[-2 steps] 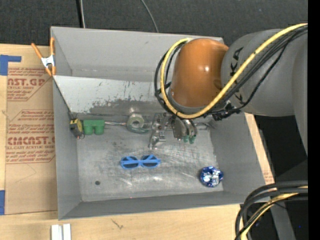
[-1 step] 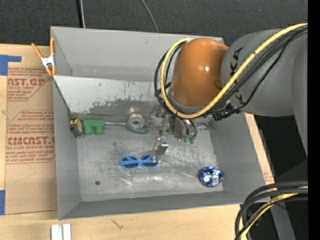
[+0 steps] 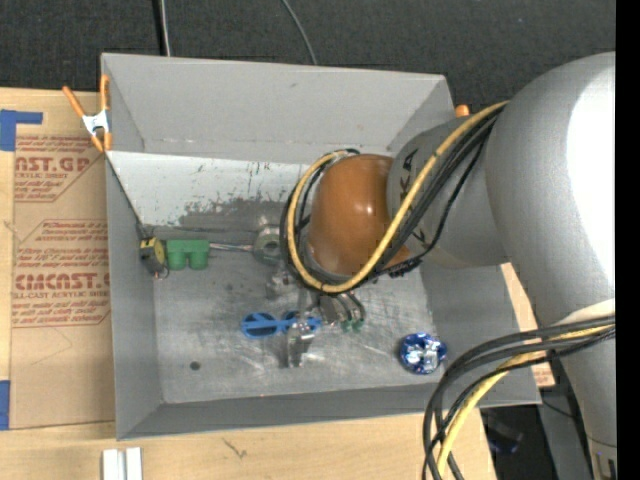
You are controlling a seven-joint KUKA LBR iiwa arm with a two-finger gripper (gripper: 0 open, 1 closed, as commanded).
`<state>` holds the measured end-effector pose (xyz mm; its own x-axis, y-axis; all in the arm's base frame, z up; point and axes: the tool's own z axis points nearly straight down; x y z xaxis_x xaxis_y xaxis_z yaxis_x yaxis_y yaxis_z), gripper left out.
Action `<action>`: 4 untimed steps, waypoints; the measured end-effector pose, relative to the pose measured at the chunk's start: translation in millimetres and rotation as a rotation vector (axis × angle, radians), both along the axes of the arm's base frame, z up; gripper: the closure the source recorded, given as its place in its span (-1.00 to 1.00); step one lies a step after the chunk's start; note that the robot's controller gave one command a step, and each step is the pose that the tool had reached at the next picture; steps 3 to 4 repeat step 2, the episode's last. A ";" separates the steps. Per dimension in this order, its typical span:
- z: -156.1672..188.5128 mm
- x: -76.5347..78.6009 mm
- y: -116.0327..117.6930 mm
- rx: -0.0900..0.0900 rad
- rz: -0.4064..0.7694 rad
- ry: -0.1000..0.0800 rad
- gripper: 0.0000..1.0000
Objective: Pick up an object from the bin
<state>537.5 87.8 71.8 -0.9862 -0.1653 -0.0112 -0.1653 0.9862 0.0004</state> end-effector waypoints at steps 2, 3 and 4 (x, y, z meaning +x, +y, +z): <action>130.2 17.6 9.2 0.000 0.011 -0.001 1.00; 130.2 17.6 9.2 0.000 0.011 -0.001 1.00; 130.2 17.6 9.2 0.000 0.011 -0.001 1.00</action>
Offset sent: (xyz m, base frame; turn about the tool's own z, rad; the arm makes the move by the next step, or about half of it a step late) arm 0.0000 0.0000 0.0000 0.0000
